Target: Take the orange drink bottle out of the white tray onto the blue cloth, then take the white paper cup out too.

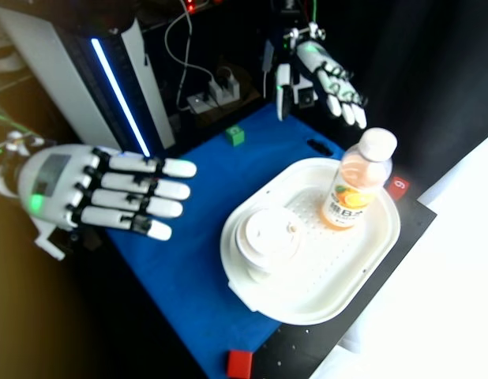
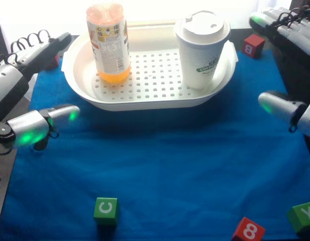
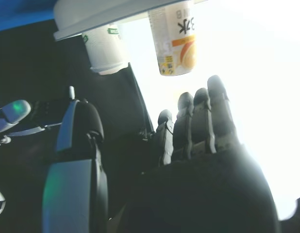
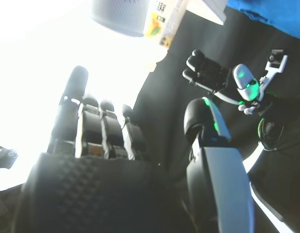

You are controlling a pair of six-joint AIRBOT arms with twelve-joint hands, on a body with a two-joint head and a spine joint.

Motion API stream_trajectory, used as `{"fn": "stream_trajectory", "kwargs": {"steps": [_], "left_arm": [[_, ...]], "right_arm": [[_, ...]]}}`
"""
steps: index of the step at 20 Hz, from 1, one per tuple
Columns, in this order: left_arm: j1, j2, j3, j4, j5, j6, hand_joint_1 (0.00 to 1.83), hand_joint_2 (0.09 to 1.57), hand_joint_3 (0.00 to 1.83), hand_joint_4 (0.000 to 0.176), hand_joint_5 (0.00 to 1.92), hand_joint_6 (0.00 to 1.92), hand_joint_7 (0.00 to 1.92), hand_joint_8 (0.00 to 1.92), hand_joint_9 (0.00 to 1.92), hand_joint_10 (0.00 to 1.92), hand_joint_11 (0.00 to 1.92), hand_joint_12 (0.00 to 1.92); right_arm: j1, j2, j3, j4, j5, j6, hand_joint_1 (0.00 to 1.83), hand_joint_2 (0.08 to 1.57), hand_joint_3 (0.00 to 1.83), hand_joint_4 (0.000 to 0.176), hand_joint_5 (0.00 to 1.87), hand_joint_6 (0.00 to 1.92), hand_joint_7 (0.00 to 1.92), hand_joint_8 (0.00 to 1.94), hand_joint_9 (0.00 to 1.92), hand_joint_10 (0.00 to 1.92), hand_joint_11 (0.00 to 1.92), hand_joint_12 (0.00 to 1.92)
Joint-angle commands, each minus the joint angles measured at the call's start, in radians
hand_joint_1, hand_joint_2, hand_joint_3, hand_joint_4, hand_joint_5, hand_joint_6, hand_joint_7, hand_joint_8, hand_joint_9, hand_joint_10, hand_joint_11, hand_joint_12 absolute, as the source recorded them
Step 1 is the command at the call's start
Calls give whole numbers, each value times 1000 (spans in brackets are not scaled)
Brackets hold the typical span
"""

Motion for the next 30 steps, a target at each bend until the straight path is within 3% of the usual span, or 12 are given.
{"fn": "stream_trajectory", "kwargs": {"steps": [1,6,9,11,14,23,24,25,26,28,29,30], "left_arm": [[-14,-9,13,-23,-108,-7,792,1250,1,40,66,8,154,19,176,68,0,896],[-67,-59,106,-109,-32,-49,708,1153,0,87,5,0,93,0,129,63,0,1270],[-148,-83,157,-107,29,-48,639,1112,1,92,0,0,0,0,1,0,0,183],[-202,-109,203,-105,89,-49,629,1070,3,135,0,0,0,0,0,0,0,680],[-284,-161,285,-103,197,-49,624,1036,0,131,0,0,0,0,0,0,0,19],[-439,-305,446,-27,394,-91,621,880,0,169,0,0,0,0,0,0,0,0],[-440,-318,460,-9,396,-128,662,889,0,155,0,0,0,0,0,0,0,0],[-440,-328,474,5,395,-161,805,894,21,114,0,0,43,7,13,139,0,928],[-440,-333,480,20,396,-180,899,957,32,64,202,178,208,719,195,1047,69,1687],[-440,-332,477,27,389,-181,964,1051,34,0,317,1124,467,1425,473,1692,448,1912],[-440,-331,474,32,383,-181,929,1211,29,68,611,1382,507,1627,537,1875,603,1919],[-440,-328,470,37,376,-183,1084,1288,15,0,629,1364,621,1716,570,1912,670,1921]], "right_arm": [[8,-1,3,-7,124,2,437,1371,41,0,0,0,0,0,0,0,0,0],[8,-4,5,-4,124,2,413,1391,31,0,0,0,0,0,0,0,0,0],[8,-4,5,-4,124,2,446,1384,14,0,0,0,0,0,0,0,0,0],[8,-4,5,-4,124,2,447,1389,14,0,0,0,0,0,0,0,0,0],[8,-5,4,-4,124,3,402,1388,9,0,0,0,0,0,0,0,0,0],[-7,-7,5,-4,124,19,451,1355,0,0,0,0,0,0,0,0,0,0],[-8,-7,5,-4,124,20,416,1351,0,0,0,0,0,0,0,0,0,0],[-8,-7,5,-4,124,20,449,1352,0,0,0,0,0,0,0,0,0,0],[-8,-7,5,-4,125,21,431,1350,0,0,0,0,0,0,0,0,0,0],[-8,-7,5,-4,125,22,405,1351,0,0,0,0,0,0,0,0,6,3],[-9,-7,5,-4,125,22,385,1354,0,0,0,0,0,0,0,0,0,0],[-10,-7,5,-4,125,22,370,1360,1,0,0,0,0,0,0,0,0,0]]}}
